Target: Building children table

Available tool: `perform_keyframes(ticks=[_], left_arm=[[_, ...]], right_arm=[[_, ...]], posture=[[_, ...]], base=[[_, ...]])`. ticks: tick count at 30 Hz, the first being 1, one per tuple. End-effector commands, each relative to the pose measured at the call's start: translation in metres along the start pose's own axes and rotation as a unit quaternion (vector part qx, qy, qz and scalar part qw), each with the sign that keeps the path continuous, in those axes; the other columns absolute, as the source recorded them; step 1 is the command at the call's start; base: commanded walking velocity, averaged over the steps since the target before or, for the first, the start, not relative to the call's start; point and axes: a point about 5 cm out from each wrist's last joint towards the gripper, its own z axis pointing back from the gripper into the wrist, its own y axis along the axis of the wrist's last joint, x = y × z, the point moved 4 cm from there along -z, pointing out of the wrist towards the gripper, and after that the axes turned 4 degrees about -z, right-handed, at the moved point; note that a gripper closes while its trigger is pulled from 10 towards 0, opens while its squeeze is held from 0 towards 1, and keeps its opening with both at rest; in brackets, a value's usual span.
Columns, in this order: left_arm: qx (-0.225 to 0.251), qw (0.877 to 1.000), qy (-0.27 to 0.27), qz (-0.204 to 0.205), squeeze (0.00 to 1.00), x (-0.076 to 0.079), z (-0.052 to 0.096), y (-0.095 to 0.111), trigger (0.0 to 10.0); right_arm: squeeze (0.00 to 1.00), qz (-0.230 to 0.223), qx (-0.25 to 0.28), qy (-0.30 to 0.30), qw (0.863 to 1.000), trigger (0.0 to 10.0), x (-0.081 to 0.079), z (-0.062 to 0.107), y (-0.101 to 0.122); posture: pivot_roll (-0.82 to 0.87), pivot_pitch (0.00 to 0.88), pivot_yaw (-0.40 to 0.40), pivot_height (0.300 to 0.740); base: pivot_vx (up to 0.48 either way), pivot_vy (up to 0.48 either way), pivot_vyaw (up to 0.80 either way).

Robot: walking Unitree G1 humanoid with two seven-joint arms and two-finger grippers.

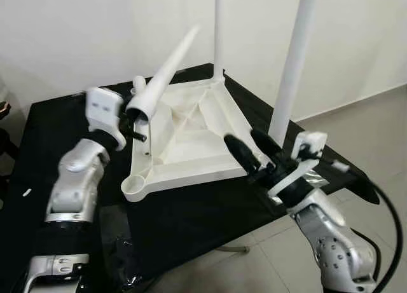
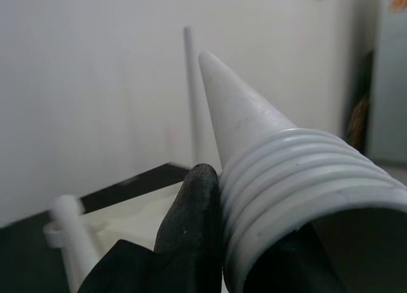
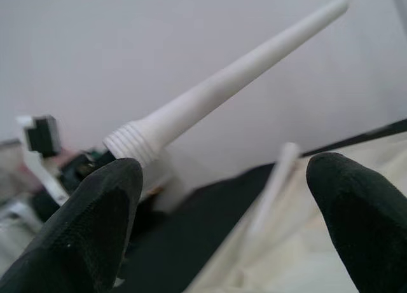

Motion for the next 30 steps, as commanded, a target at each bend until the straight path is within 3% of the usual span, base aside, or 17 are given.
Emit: perform_keyframes(ticks=[1,6,7,12,13,17,27,30], left_arm=[[0.01,0.999,-0.004,0.036,0.0,-0.01,0.01,0.005,0.0],[0.022,0.995,-0.024,0.09,0.0,-0.017,0.024,0.007,0.0],[0.03,0.992,-0.037,0.12,0.0,-0.015,0.031,0.008,0.0],[0.035,0.982,-0.06,0.178,0.0,-0.007,0.044,0.004,0.0],[0.031,0.975,-0.08,0.203,0.0,0.0,0.051,0.001,0.0],[0.031,0.965,-0.105,0.239,0.0,0.015,0.06,-0.002,0.0],[0.065,0.939,-0.123,0.315,0.0,0.028,0.072,0.009,0.0],[0.053,0.927,-0.165,0.333,0.0,0.046,0.079,0.01,0.0]], right_arm=[[0.0,-0.037,0.011,0.034,0.999,10.0,-0.011,-0.004,0.003],[0.0,-0.103,0.031,0.072,0.992,10.0,-0.021,-0.008,0.008],[0.0,-0.125,0.036,0.091,0.987,10.0,-0.026,-0.009,0.009],[0.0,-0.185,0.066,0.119,0.973,10.0,-0.033,-0.013,0.018],[0.0,-0.213,0.074,0.134,0.965,10.0,-0.035,-0.015,0.021],[0.0,-0.236,0.055,0.141,0.96,10.0,-0.037,-0.023,0.011],[0.0,-0.281,0.023,0.124,0.951,10.0,-0.04,-0.043,-0.011],[0.0,-0.289,0.007,0.141,0.947,10.0,-0.048,-0.047,-0.017]], posture=[[-0.08,0.015,0.013,0.74],[-0.07,0.015,0.007,0.74],[-0.07,0.015,0.006,0.74],[-0.07,0.015,0.004,0.74],[-0.06,0.013,0.002,0.74],[-0.05,0.011,-0.006,0.74],[-0.03,0.007,-0.013,0.74],[-0.02,0.008,-0.011,0.74]], base=[[0.0,0.0,0.0],[0.0,0.0,0.0],[0.0,0.0,0.0],[0.0,0.0,0.0],[0.0,0.0,0.0],[0.0,0.0,0.0],[0.0,0.0,0.0],[0.0,0.0,0.0]])
